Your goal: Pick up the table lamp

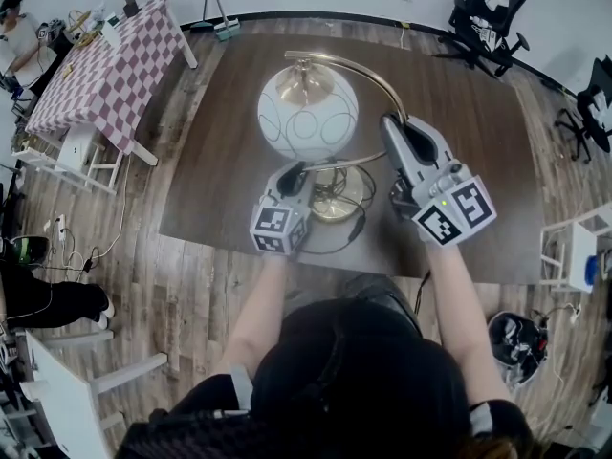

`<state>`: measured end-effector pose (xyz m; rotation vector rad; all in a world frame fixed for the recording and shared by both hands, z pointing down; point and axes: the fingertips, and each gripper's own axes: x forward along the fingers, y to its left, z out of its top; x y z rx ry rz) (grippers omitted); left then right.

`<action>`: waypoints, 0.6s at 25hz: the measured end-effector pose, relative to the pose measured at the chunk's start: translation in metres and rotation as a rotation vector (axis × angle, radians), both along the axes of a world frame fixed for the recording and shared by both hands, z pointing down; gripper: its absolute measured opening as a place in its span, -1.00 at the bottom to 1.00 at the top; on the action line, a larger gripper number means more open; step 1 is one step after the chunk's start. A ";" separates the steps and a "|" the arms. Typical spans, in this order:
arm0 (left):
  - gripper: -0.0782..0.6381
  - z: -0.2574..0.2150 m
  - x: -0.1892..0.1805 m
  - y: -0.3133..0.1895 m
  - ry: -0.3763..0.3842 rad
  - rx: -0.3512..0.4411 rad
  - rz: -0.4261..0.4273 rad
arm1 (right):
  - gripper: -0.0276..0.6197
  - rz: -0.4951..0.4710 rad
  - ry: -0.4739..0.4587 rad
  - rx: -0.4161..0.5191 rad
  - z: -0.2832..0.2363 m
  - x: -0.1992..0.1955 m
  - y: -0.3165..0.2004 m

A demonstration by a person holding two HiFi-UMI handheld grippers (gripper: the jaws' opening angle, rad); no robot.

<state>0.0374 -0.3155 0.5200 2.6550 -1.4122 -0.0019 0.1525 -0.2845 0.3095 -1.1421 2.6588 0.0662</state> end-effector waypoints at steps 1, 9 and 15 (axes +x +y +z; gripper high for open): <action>-0.54 -0.003 0.000 0.000 -0.002 0.000 0.000 | -0.86 0.000 0.000 0.000 -0.003 0.000 0.001; -0.54 -0.027 -0.001 0.003 -0.014 0.007 0.017 | -0.86 0.008 -0.007 0.006 -0.029 -0.002 0.007; -0.54 -0.039 -0.005 0.005 -0.018 -0.006 0.032 | -0.86 0.019 -0.013 0.007 -0.042 -0.007 0.010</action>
